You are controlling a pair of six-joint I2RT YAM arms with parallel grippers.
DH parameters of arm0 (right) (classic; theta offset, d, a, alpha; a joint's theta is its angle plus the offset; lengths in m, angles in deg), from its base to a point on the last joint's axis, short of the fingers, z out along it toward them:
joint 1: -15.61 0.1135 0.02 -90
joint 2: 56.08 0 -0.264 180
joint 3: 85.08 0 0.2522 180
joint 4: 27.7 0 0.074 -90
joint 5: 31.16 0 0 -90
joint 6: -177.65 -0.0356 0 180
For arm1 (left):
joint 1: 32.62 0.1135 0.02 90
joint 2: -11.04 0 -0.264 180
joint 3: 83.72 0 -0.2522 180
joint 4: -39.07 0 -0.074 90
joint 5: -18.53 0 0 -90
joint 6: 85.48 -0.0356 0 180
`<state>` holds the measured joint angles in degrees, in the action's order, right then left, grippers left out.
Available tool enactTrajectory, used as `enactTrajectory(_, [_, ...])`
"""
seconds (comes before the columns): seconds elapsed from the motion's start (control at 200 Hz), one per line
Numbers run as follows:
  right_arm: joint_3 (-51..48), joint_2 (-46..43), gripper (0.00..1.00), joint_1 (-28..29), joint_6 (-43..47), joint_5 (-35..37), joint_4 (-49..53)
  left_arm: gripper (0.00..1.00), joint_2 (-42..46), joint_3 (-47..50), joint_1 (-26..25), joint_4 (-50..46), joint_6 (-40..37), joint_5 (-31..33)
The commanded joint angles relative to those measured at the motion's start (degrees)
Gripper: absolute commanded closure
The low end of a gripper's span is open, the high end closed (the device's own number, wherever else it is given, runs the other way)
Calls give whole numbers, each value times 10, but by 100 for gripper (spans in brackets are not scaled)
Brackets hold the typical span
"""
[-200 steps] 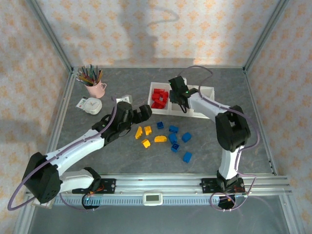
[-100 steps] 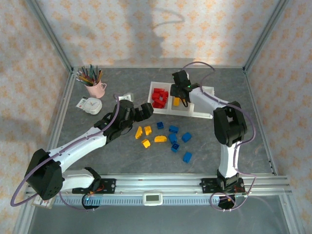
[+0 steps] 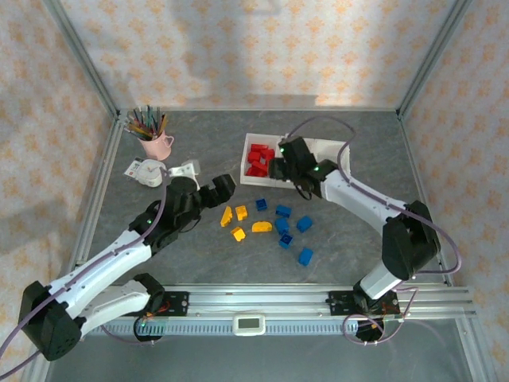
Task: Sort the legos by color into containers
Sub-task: Pick up the lego from the center of the table.
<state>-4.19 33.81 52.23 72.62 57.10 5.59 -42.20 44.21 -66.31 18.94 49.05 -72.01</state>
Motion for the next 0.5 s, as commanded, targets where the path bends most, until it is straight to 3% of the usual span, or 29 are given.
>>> enactTrajectory(0.0, [-34, -20, 41, 38, -29, 9, 16, 1, 36, 29, 1, -47, 22, 30])
enactTrajectory(0.28, [-58, 23, 34, 147, -70, 9, -3, 1, 106, 80, 1, -102, 59, 63])
enactTrajectory(0.496, [-7, 105, 33, 182, -54, 20, -12, 1, 149, 100, 1, -123, 79, 85])
